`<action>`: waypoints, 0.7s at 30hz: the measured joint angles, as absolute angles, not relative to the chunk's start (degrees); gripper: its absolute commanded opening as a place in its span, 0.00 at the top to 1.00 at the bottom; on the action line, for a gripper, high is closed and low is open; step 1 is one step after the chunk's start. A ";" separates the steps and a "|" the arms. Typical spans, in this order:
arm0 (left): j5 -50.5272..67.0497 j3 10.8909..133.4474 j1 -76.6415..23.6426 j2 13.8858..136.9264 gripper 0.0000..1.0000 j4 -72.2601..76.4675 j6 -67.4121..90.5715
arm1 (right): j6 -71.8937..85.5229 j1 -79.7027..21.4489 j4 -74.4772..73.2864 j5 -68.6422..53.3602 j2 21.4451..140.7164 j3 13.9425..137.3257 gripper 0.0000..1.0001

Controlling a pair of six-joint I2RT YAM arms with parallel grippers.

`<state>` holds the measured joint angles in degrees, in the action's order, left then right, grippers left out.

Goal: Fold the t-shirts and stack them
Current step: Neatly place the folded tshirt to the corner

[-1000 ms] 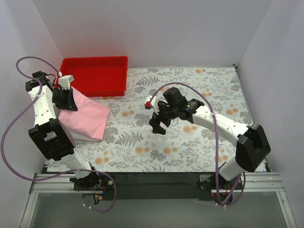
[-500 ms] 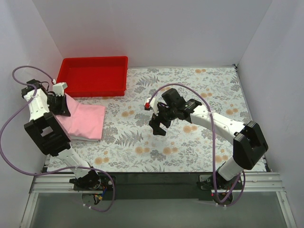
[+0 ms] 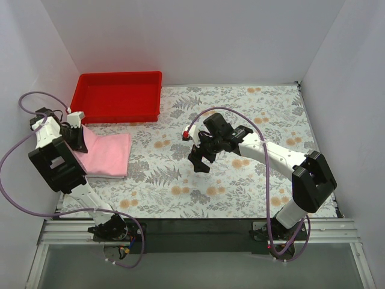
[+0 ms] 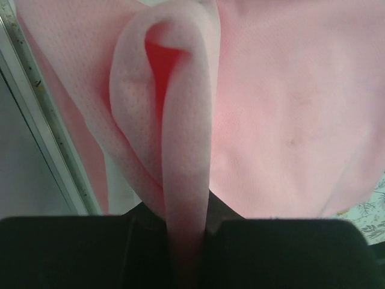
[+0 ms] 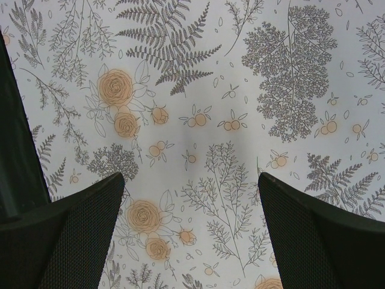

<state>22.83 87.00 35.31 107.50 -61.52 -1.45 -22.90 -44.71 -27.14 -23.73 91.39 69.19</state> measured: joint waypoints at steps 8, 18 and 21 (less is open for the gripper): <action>21.10 87.05 35.53 110.00 0.92 -59.02 -1.74 | -22.90 -44.71 -27.14 -23.75 91.59 69.19 0.02; 17.65 87.20 35.55 110.26 0.43 -55.81 -1.87 | -22.87 -44.71 -27.16 -23.75 91.68 69.19 0.02; 16.47 89.82 35.55 110.26 0.30 -56.51 -1.89 | -22.83 -44.69 -27.22 -23.75 91.68 69.19 0.02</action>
<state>16.47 89.82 35.55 110.26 -56.51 -1.89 -22.83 -44.69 -27.22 -23.75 91.68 69.19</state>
